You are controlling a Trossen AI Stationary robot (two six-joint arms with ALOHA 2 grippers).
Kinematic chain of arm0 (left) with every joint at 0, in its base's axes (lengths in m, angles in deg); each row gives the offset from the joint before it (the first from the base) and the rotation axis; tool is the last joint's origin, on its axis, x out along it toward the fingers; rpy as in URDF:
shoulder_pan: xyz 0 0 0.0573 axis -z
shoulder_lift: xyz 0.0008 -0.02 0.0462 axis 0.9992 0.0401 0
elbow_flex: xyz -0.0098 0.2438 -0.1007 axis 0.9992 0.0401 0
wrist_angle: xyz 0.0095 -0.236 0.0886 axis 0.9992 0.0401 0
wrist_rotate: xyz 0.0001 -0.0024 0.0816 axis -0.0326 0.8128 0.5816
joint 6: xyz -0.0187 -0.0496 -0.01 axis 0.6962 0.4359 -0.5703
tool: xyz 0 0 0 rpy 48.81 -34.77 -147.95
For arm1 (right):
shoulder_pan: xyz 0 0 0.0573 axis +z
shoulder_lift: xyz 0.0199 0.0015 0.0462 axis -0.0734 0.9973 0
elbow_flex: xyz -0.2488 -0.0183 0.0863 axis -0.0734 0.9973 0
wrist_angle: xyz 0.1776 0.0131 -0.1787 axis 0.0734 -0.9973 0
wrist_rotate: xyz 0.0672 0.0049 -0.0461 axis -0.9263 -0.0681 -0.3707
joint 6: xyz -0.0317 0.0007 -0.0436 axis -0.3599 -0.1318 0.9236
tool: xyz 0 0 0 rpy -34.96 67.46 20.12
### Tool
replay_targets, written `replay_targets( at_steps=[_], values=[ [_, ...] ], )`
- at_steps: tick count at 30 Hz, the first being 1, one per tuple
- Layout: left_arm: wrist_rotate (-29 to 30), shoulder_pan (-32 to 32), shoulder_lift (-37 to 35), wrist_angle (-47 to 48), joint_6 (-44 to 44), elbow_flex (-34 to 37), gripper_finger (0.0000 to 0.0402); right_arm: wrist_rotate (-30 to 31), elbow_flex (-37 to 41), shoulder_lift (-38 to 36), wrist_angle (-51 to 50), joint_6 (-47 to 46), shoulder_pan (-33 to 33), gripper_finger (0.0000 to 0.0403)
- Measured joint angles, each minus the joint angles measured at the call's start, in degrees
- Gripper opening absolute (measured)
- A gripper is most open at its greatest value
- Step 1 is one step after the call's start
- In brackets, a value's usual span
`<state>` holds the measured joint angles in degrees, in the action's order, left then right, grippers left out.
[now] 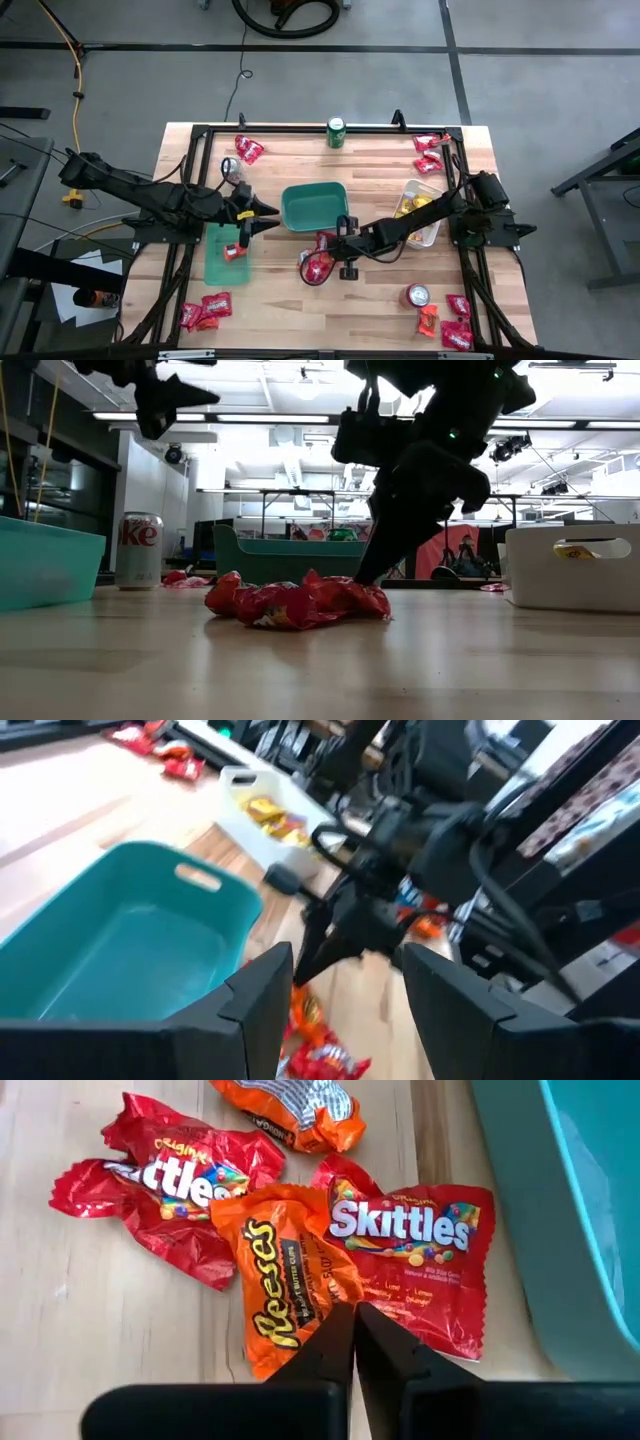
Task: Sort candy
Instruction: Put the orange chocolate into the light blue bin
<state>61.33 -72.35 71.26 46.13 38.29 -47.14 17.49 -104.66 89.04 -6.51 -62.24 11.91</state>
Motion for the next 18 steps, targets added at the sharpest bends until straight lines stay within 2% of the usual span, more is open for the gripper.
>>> replay_targets(
  at_steps=[4,8,14,18],
  values=[
    [-0.07,0.00,0.00,-4.93,-0.12,-0.02,0.0179,-0.93,-0.18,-1.76,-0.28,-0.51,0.46,0.0002],
    [-0.28,0.13,0.00,-6.62,-3.28,-0.07,0.0179,-0.05,-2.27,-7.15,-3.68,0.81,1.57,0.0001],
    [0.84,0.13,1.61,-7.95,-5.85,-0.07,0.0179,7.92,-3.39,-18.45,-5.34,2.48,3.02,0.0000],
    [1.25,0.13,5.25,-11.75,-9.61,-0.93,0.0180,12.35,-3.45,-23.96,-4.80,2.52,2.65,0.0000]
  ],
)
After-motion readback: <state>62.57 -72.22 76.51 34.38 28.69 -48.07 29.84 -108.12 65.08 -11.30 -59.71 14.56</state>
